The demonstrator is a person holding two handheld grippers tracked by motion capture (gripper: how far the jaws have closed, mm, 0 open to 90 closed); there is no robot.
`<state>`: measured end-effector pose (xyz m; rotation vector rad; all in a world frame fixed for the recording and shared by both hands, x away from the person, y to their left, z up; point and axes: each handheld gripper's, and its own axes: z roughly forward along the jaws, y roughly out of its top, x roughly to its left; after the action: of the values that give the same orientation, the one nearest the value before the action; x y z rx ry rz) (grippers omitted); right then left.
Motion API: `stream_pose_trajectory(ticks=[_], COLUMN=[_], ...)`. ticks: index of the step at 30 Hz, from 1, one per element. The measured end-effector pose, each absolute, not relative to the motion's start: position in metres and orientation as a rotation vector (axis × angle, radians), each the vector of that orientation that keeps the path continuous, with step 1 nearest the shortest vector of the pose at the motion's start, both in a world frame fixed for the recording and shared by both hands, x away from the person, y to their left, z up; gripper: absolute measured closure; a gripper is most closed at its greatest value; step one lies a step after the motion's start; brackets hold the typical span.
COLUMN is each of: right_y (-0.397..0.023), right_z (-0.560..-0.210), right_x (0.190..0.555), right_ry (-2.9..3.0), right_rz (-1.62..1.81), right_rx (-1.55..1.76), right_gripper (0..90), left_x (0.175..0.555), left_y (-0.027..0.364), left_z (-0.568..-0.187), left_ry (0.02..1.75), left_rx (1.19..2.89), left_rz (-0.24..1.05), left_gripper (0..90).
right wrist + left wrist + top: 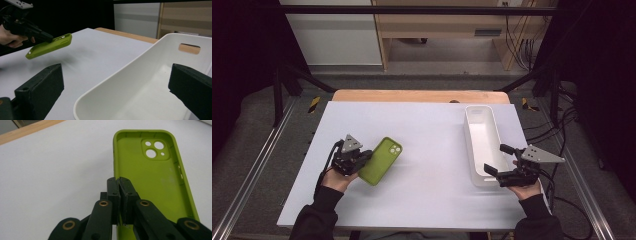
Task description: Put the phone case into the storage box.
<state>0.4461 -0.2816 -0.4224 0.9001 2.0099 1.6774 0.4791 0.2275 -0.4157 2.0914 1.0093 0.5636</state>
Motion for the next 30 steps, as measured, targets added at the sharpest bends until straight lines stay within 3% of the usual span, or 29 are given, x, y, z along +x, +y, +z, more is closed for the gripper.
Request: stream_pose_trajectory(ticks=[30], right_y=[-0.264], right_z=[-0.411], right_x=[0.443], right_ry=[2.059], right_rz=[1.648], right_rx=[0.852], right_gripper=[0.4], left_x=[0.462], left_y=[0.206], left_z=[-0.4], left_ry=[0.909], left_rx=[2.101], left_rz=[0.619], left_gripper=[87.0])
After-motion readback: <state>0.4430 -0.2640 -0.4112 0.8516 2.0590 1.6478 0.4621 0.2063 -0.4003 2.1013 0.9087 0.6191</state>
